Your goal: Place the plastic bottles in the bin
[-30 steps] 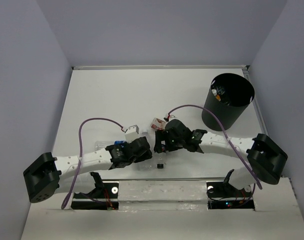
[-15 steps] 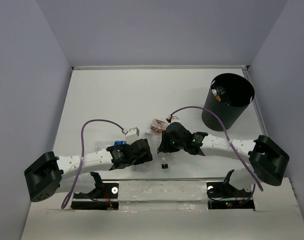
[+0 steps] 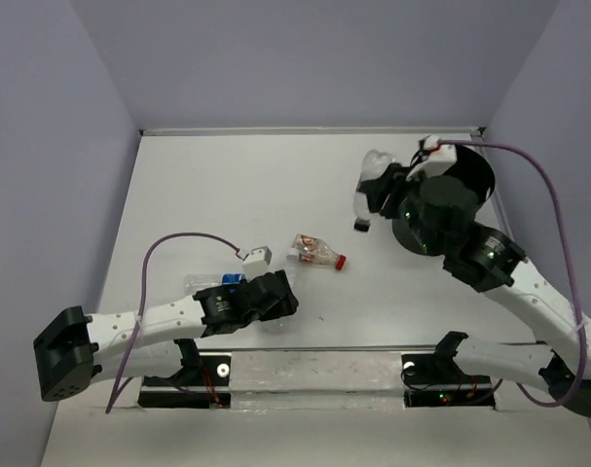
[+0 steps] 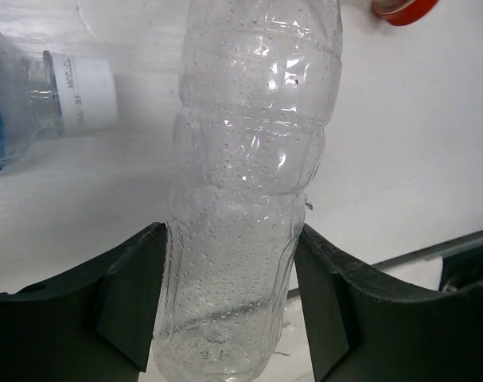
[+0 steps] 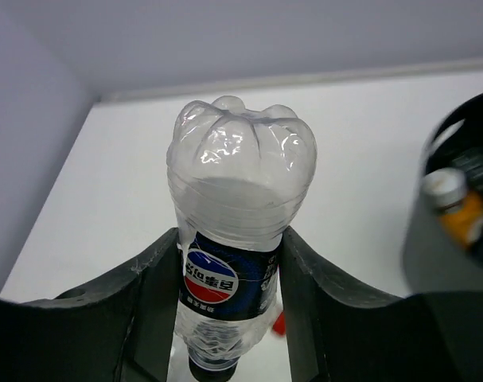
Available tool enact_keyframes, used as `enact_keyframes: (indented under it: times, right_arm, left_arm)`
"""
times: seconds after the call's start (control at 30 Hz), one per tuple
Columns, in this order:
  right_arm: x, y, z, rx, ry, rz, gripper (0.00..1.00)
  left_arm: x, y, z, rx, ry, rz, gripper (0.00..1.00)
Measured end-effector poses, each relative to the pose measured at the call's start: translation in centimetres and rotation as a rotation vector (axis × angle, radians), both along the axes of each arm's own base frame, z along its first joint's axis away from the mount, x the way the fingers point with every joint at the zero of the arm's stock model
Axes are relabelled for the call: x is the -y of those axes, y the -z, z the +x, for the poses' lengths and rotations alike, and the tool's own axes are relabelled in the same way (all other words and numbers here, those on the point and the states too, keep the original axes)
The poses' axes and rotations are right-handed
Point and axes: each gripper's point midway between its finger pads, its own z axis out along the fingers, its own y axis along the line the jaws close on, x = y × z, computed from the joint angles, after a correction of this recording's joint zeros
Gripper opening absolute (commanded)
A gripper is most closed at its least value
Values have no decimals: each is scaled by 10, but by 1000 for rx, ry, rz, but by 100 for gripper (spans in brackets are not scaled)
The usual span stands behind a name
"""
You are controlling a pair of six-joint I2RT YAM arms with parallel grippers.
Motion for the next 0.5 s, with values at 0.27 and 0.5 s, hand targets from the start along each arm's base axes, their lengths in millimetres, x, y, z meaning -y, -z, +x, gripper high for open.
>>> enact_keyframes:
  times: [0.27,0.5]
  right_arm:
    - [191,-107,66,269,652,-132,24]
    - [259,-57,108,157,829,-267,35]
  left_arm:
    - [18,-64,12,149,42,-124,45]
    - [40,-128,30,316,92,-214,46]
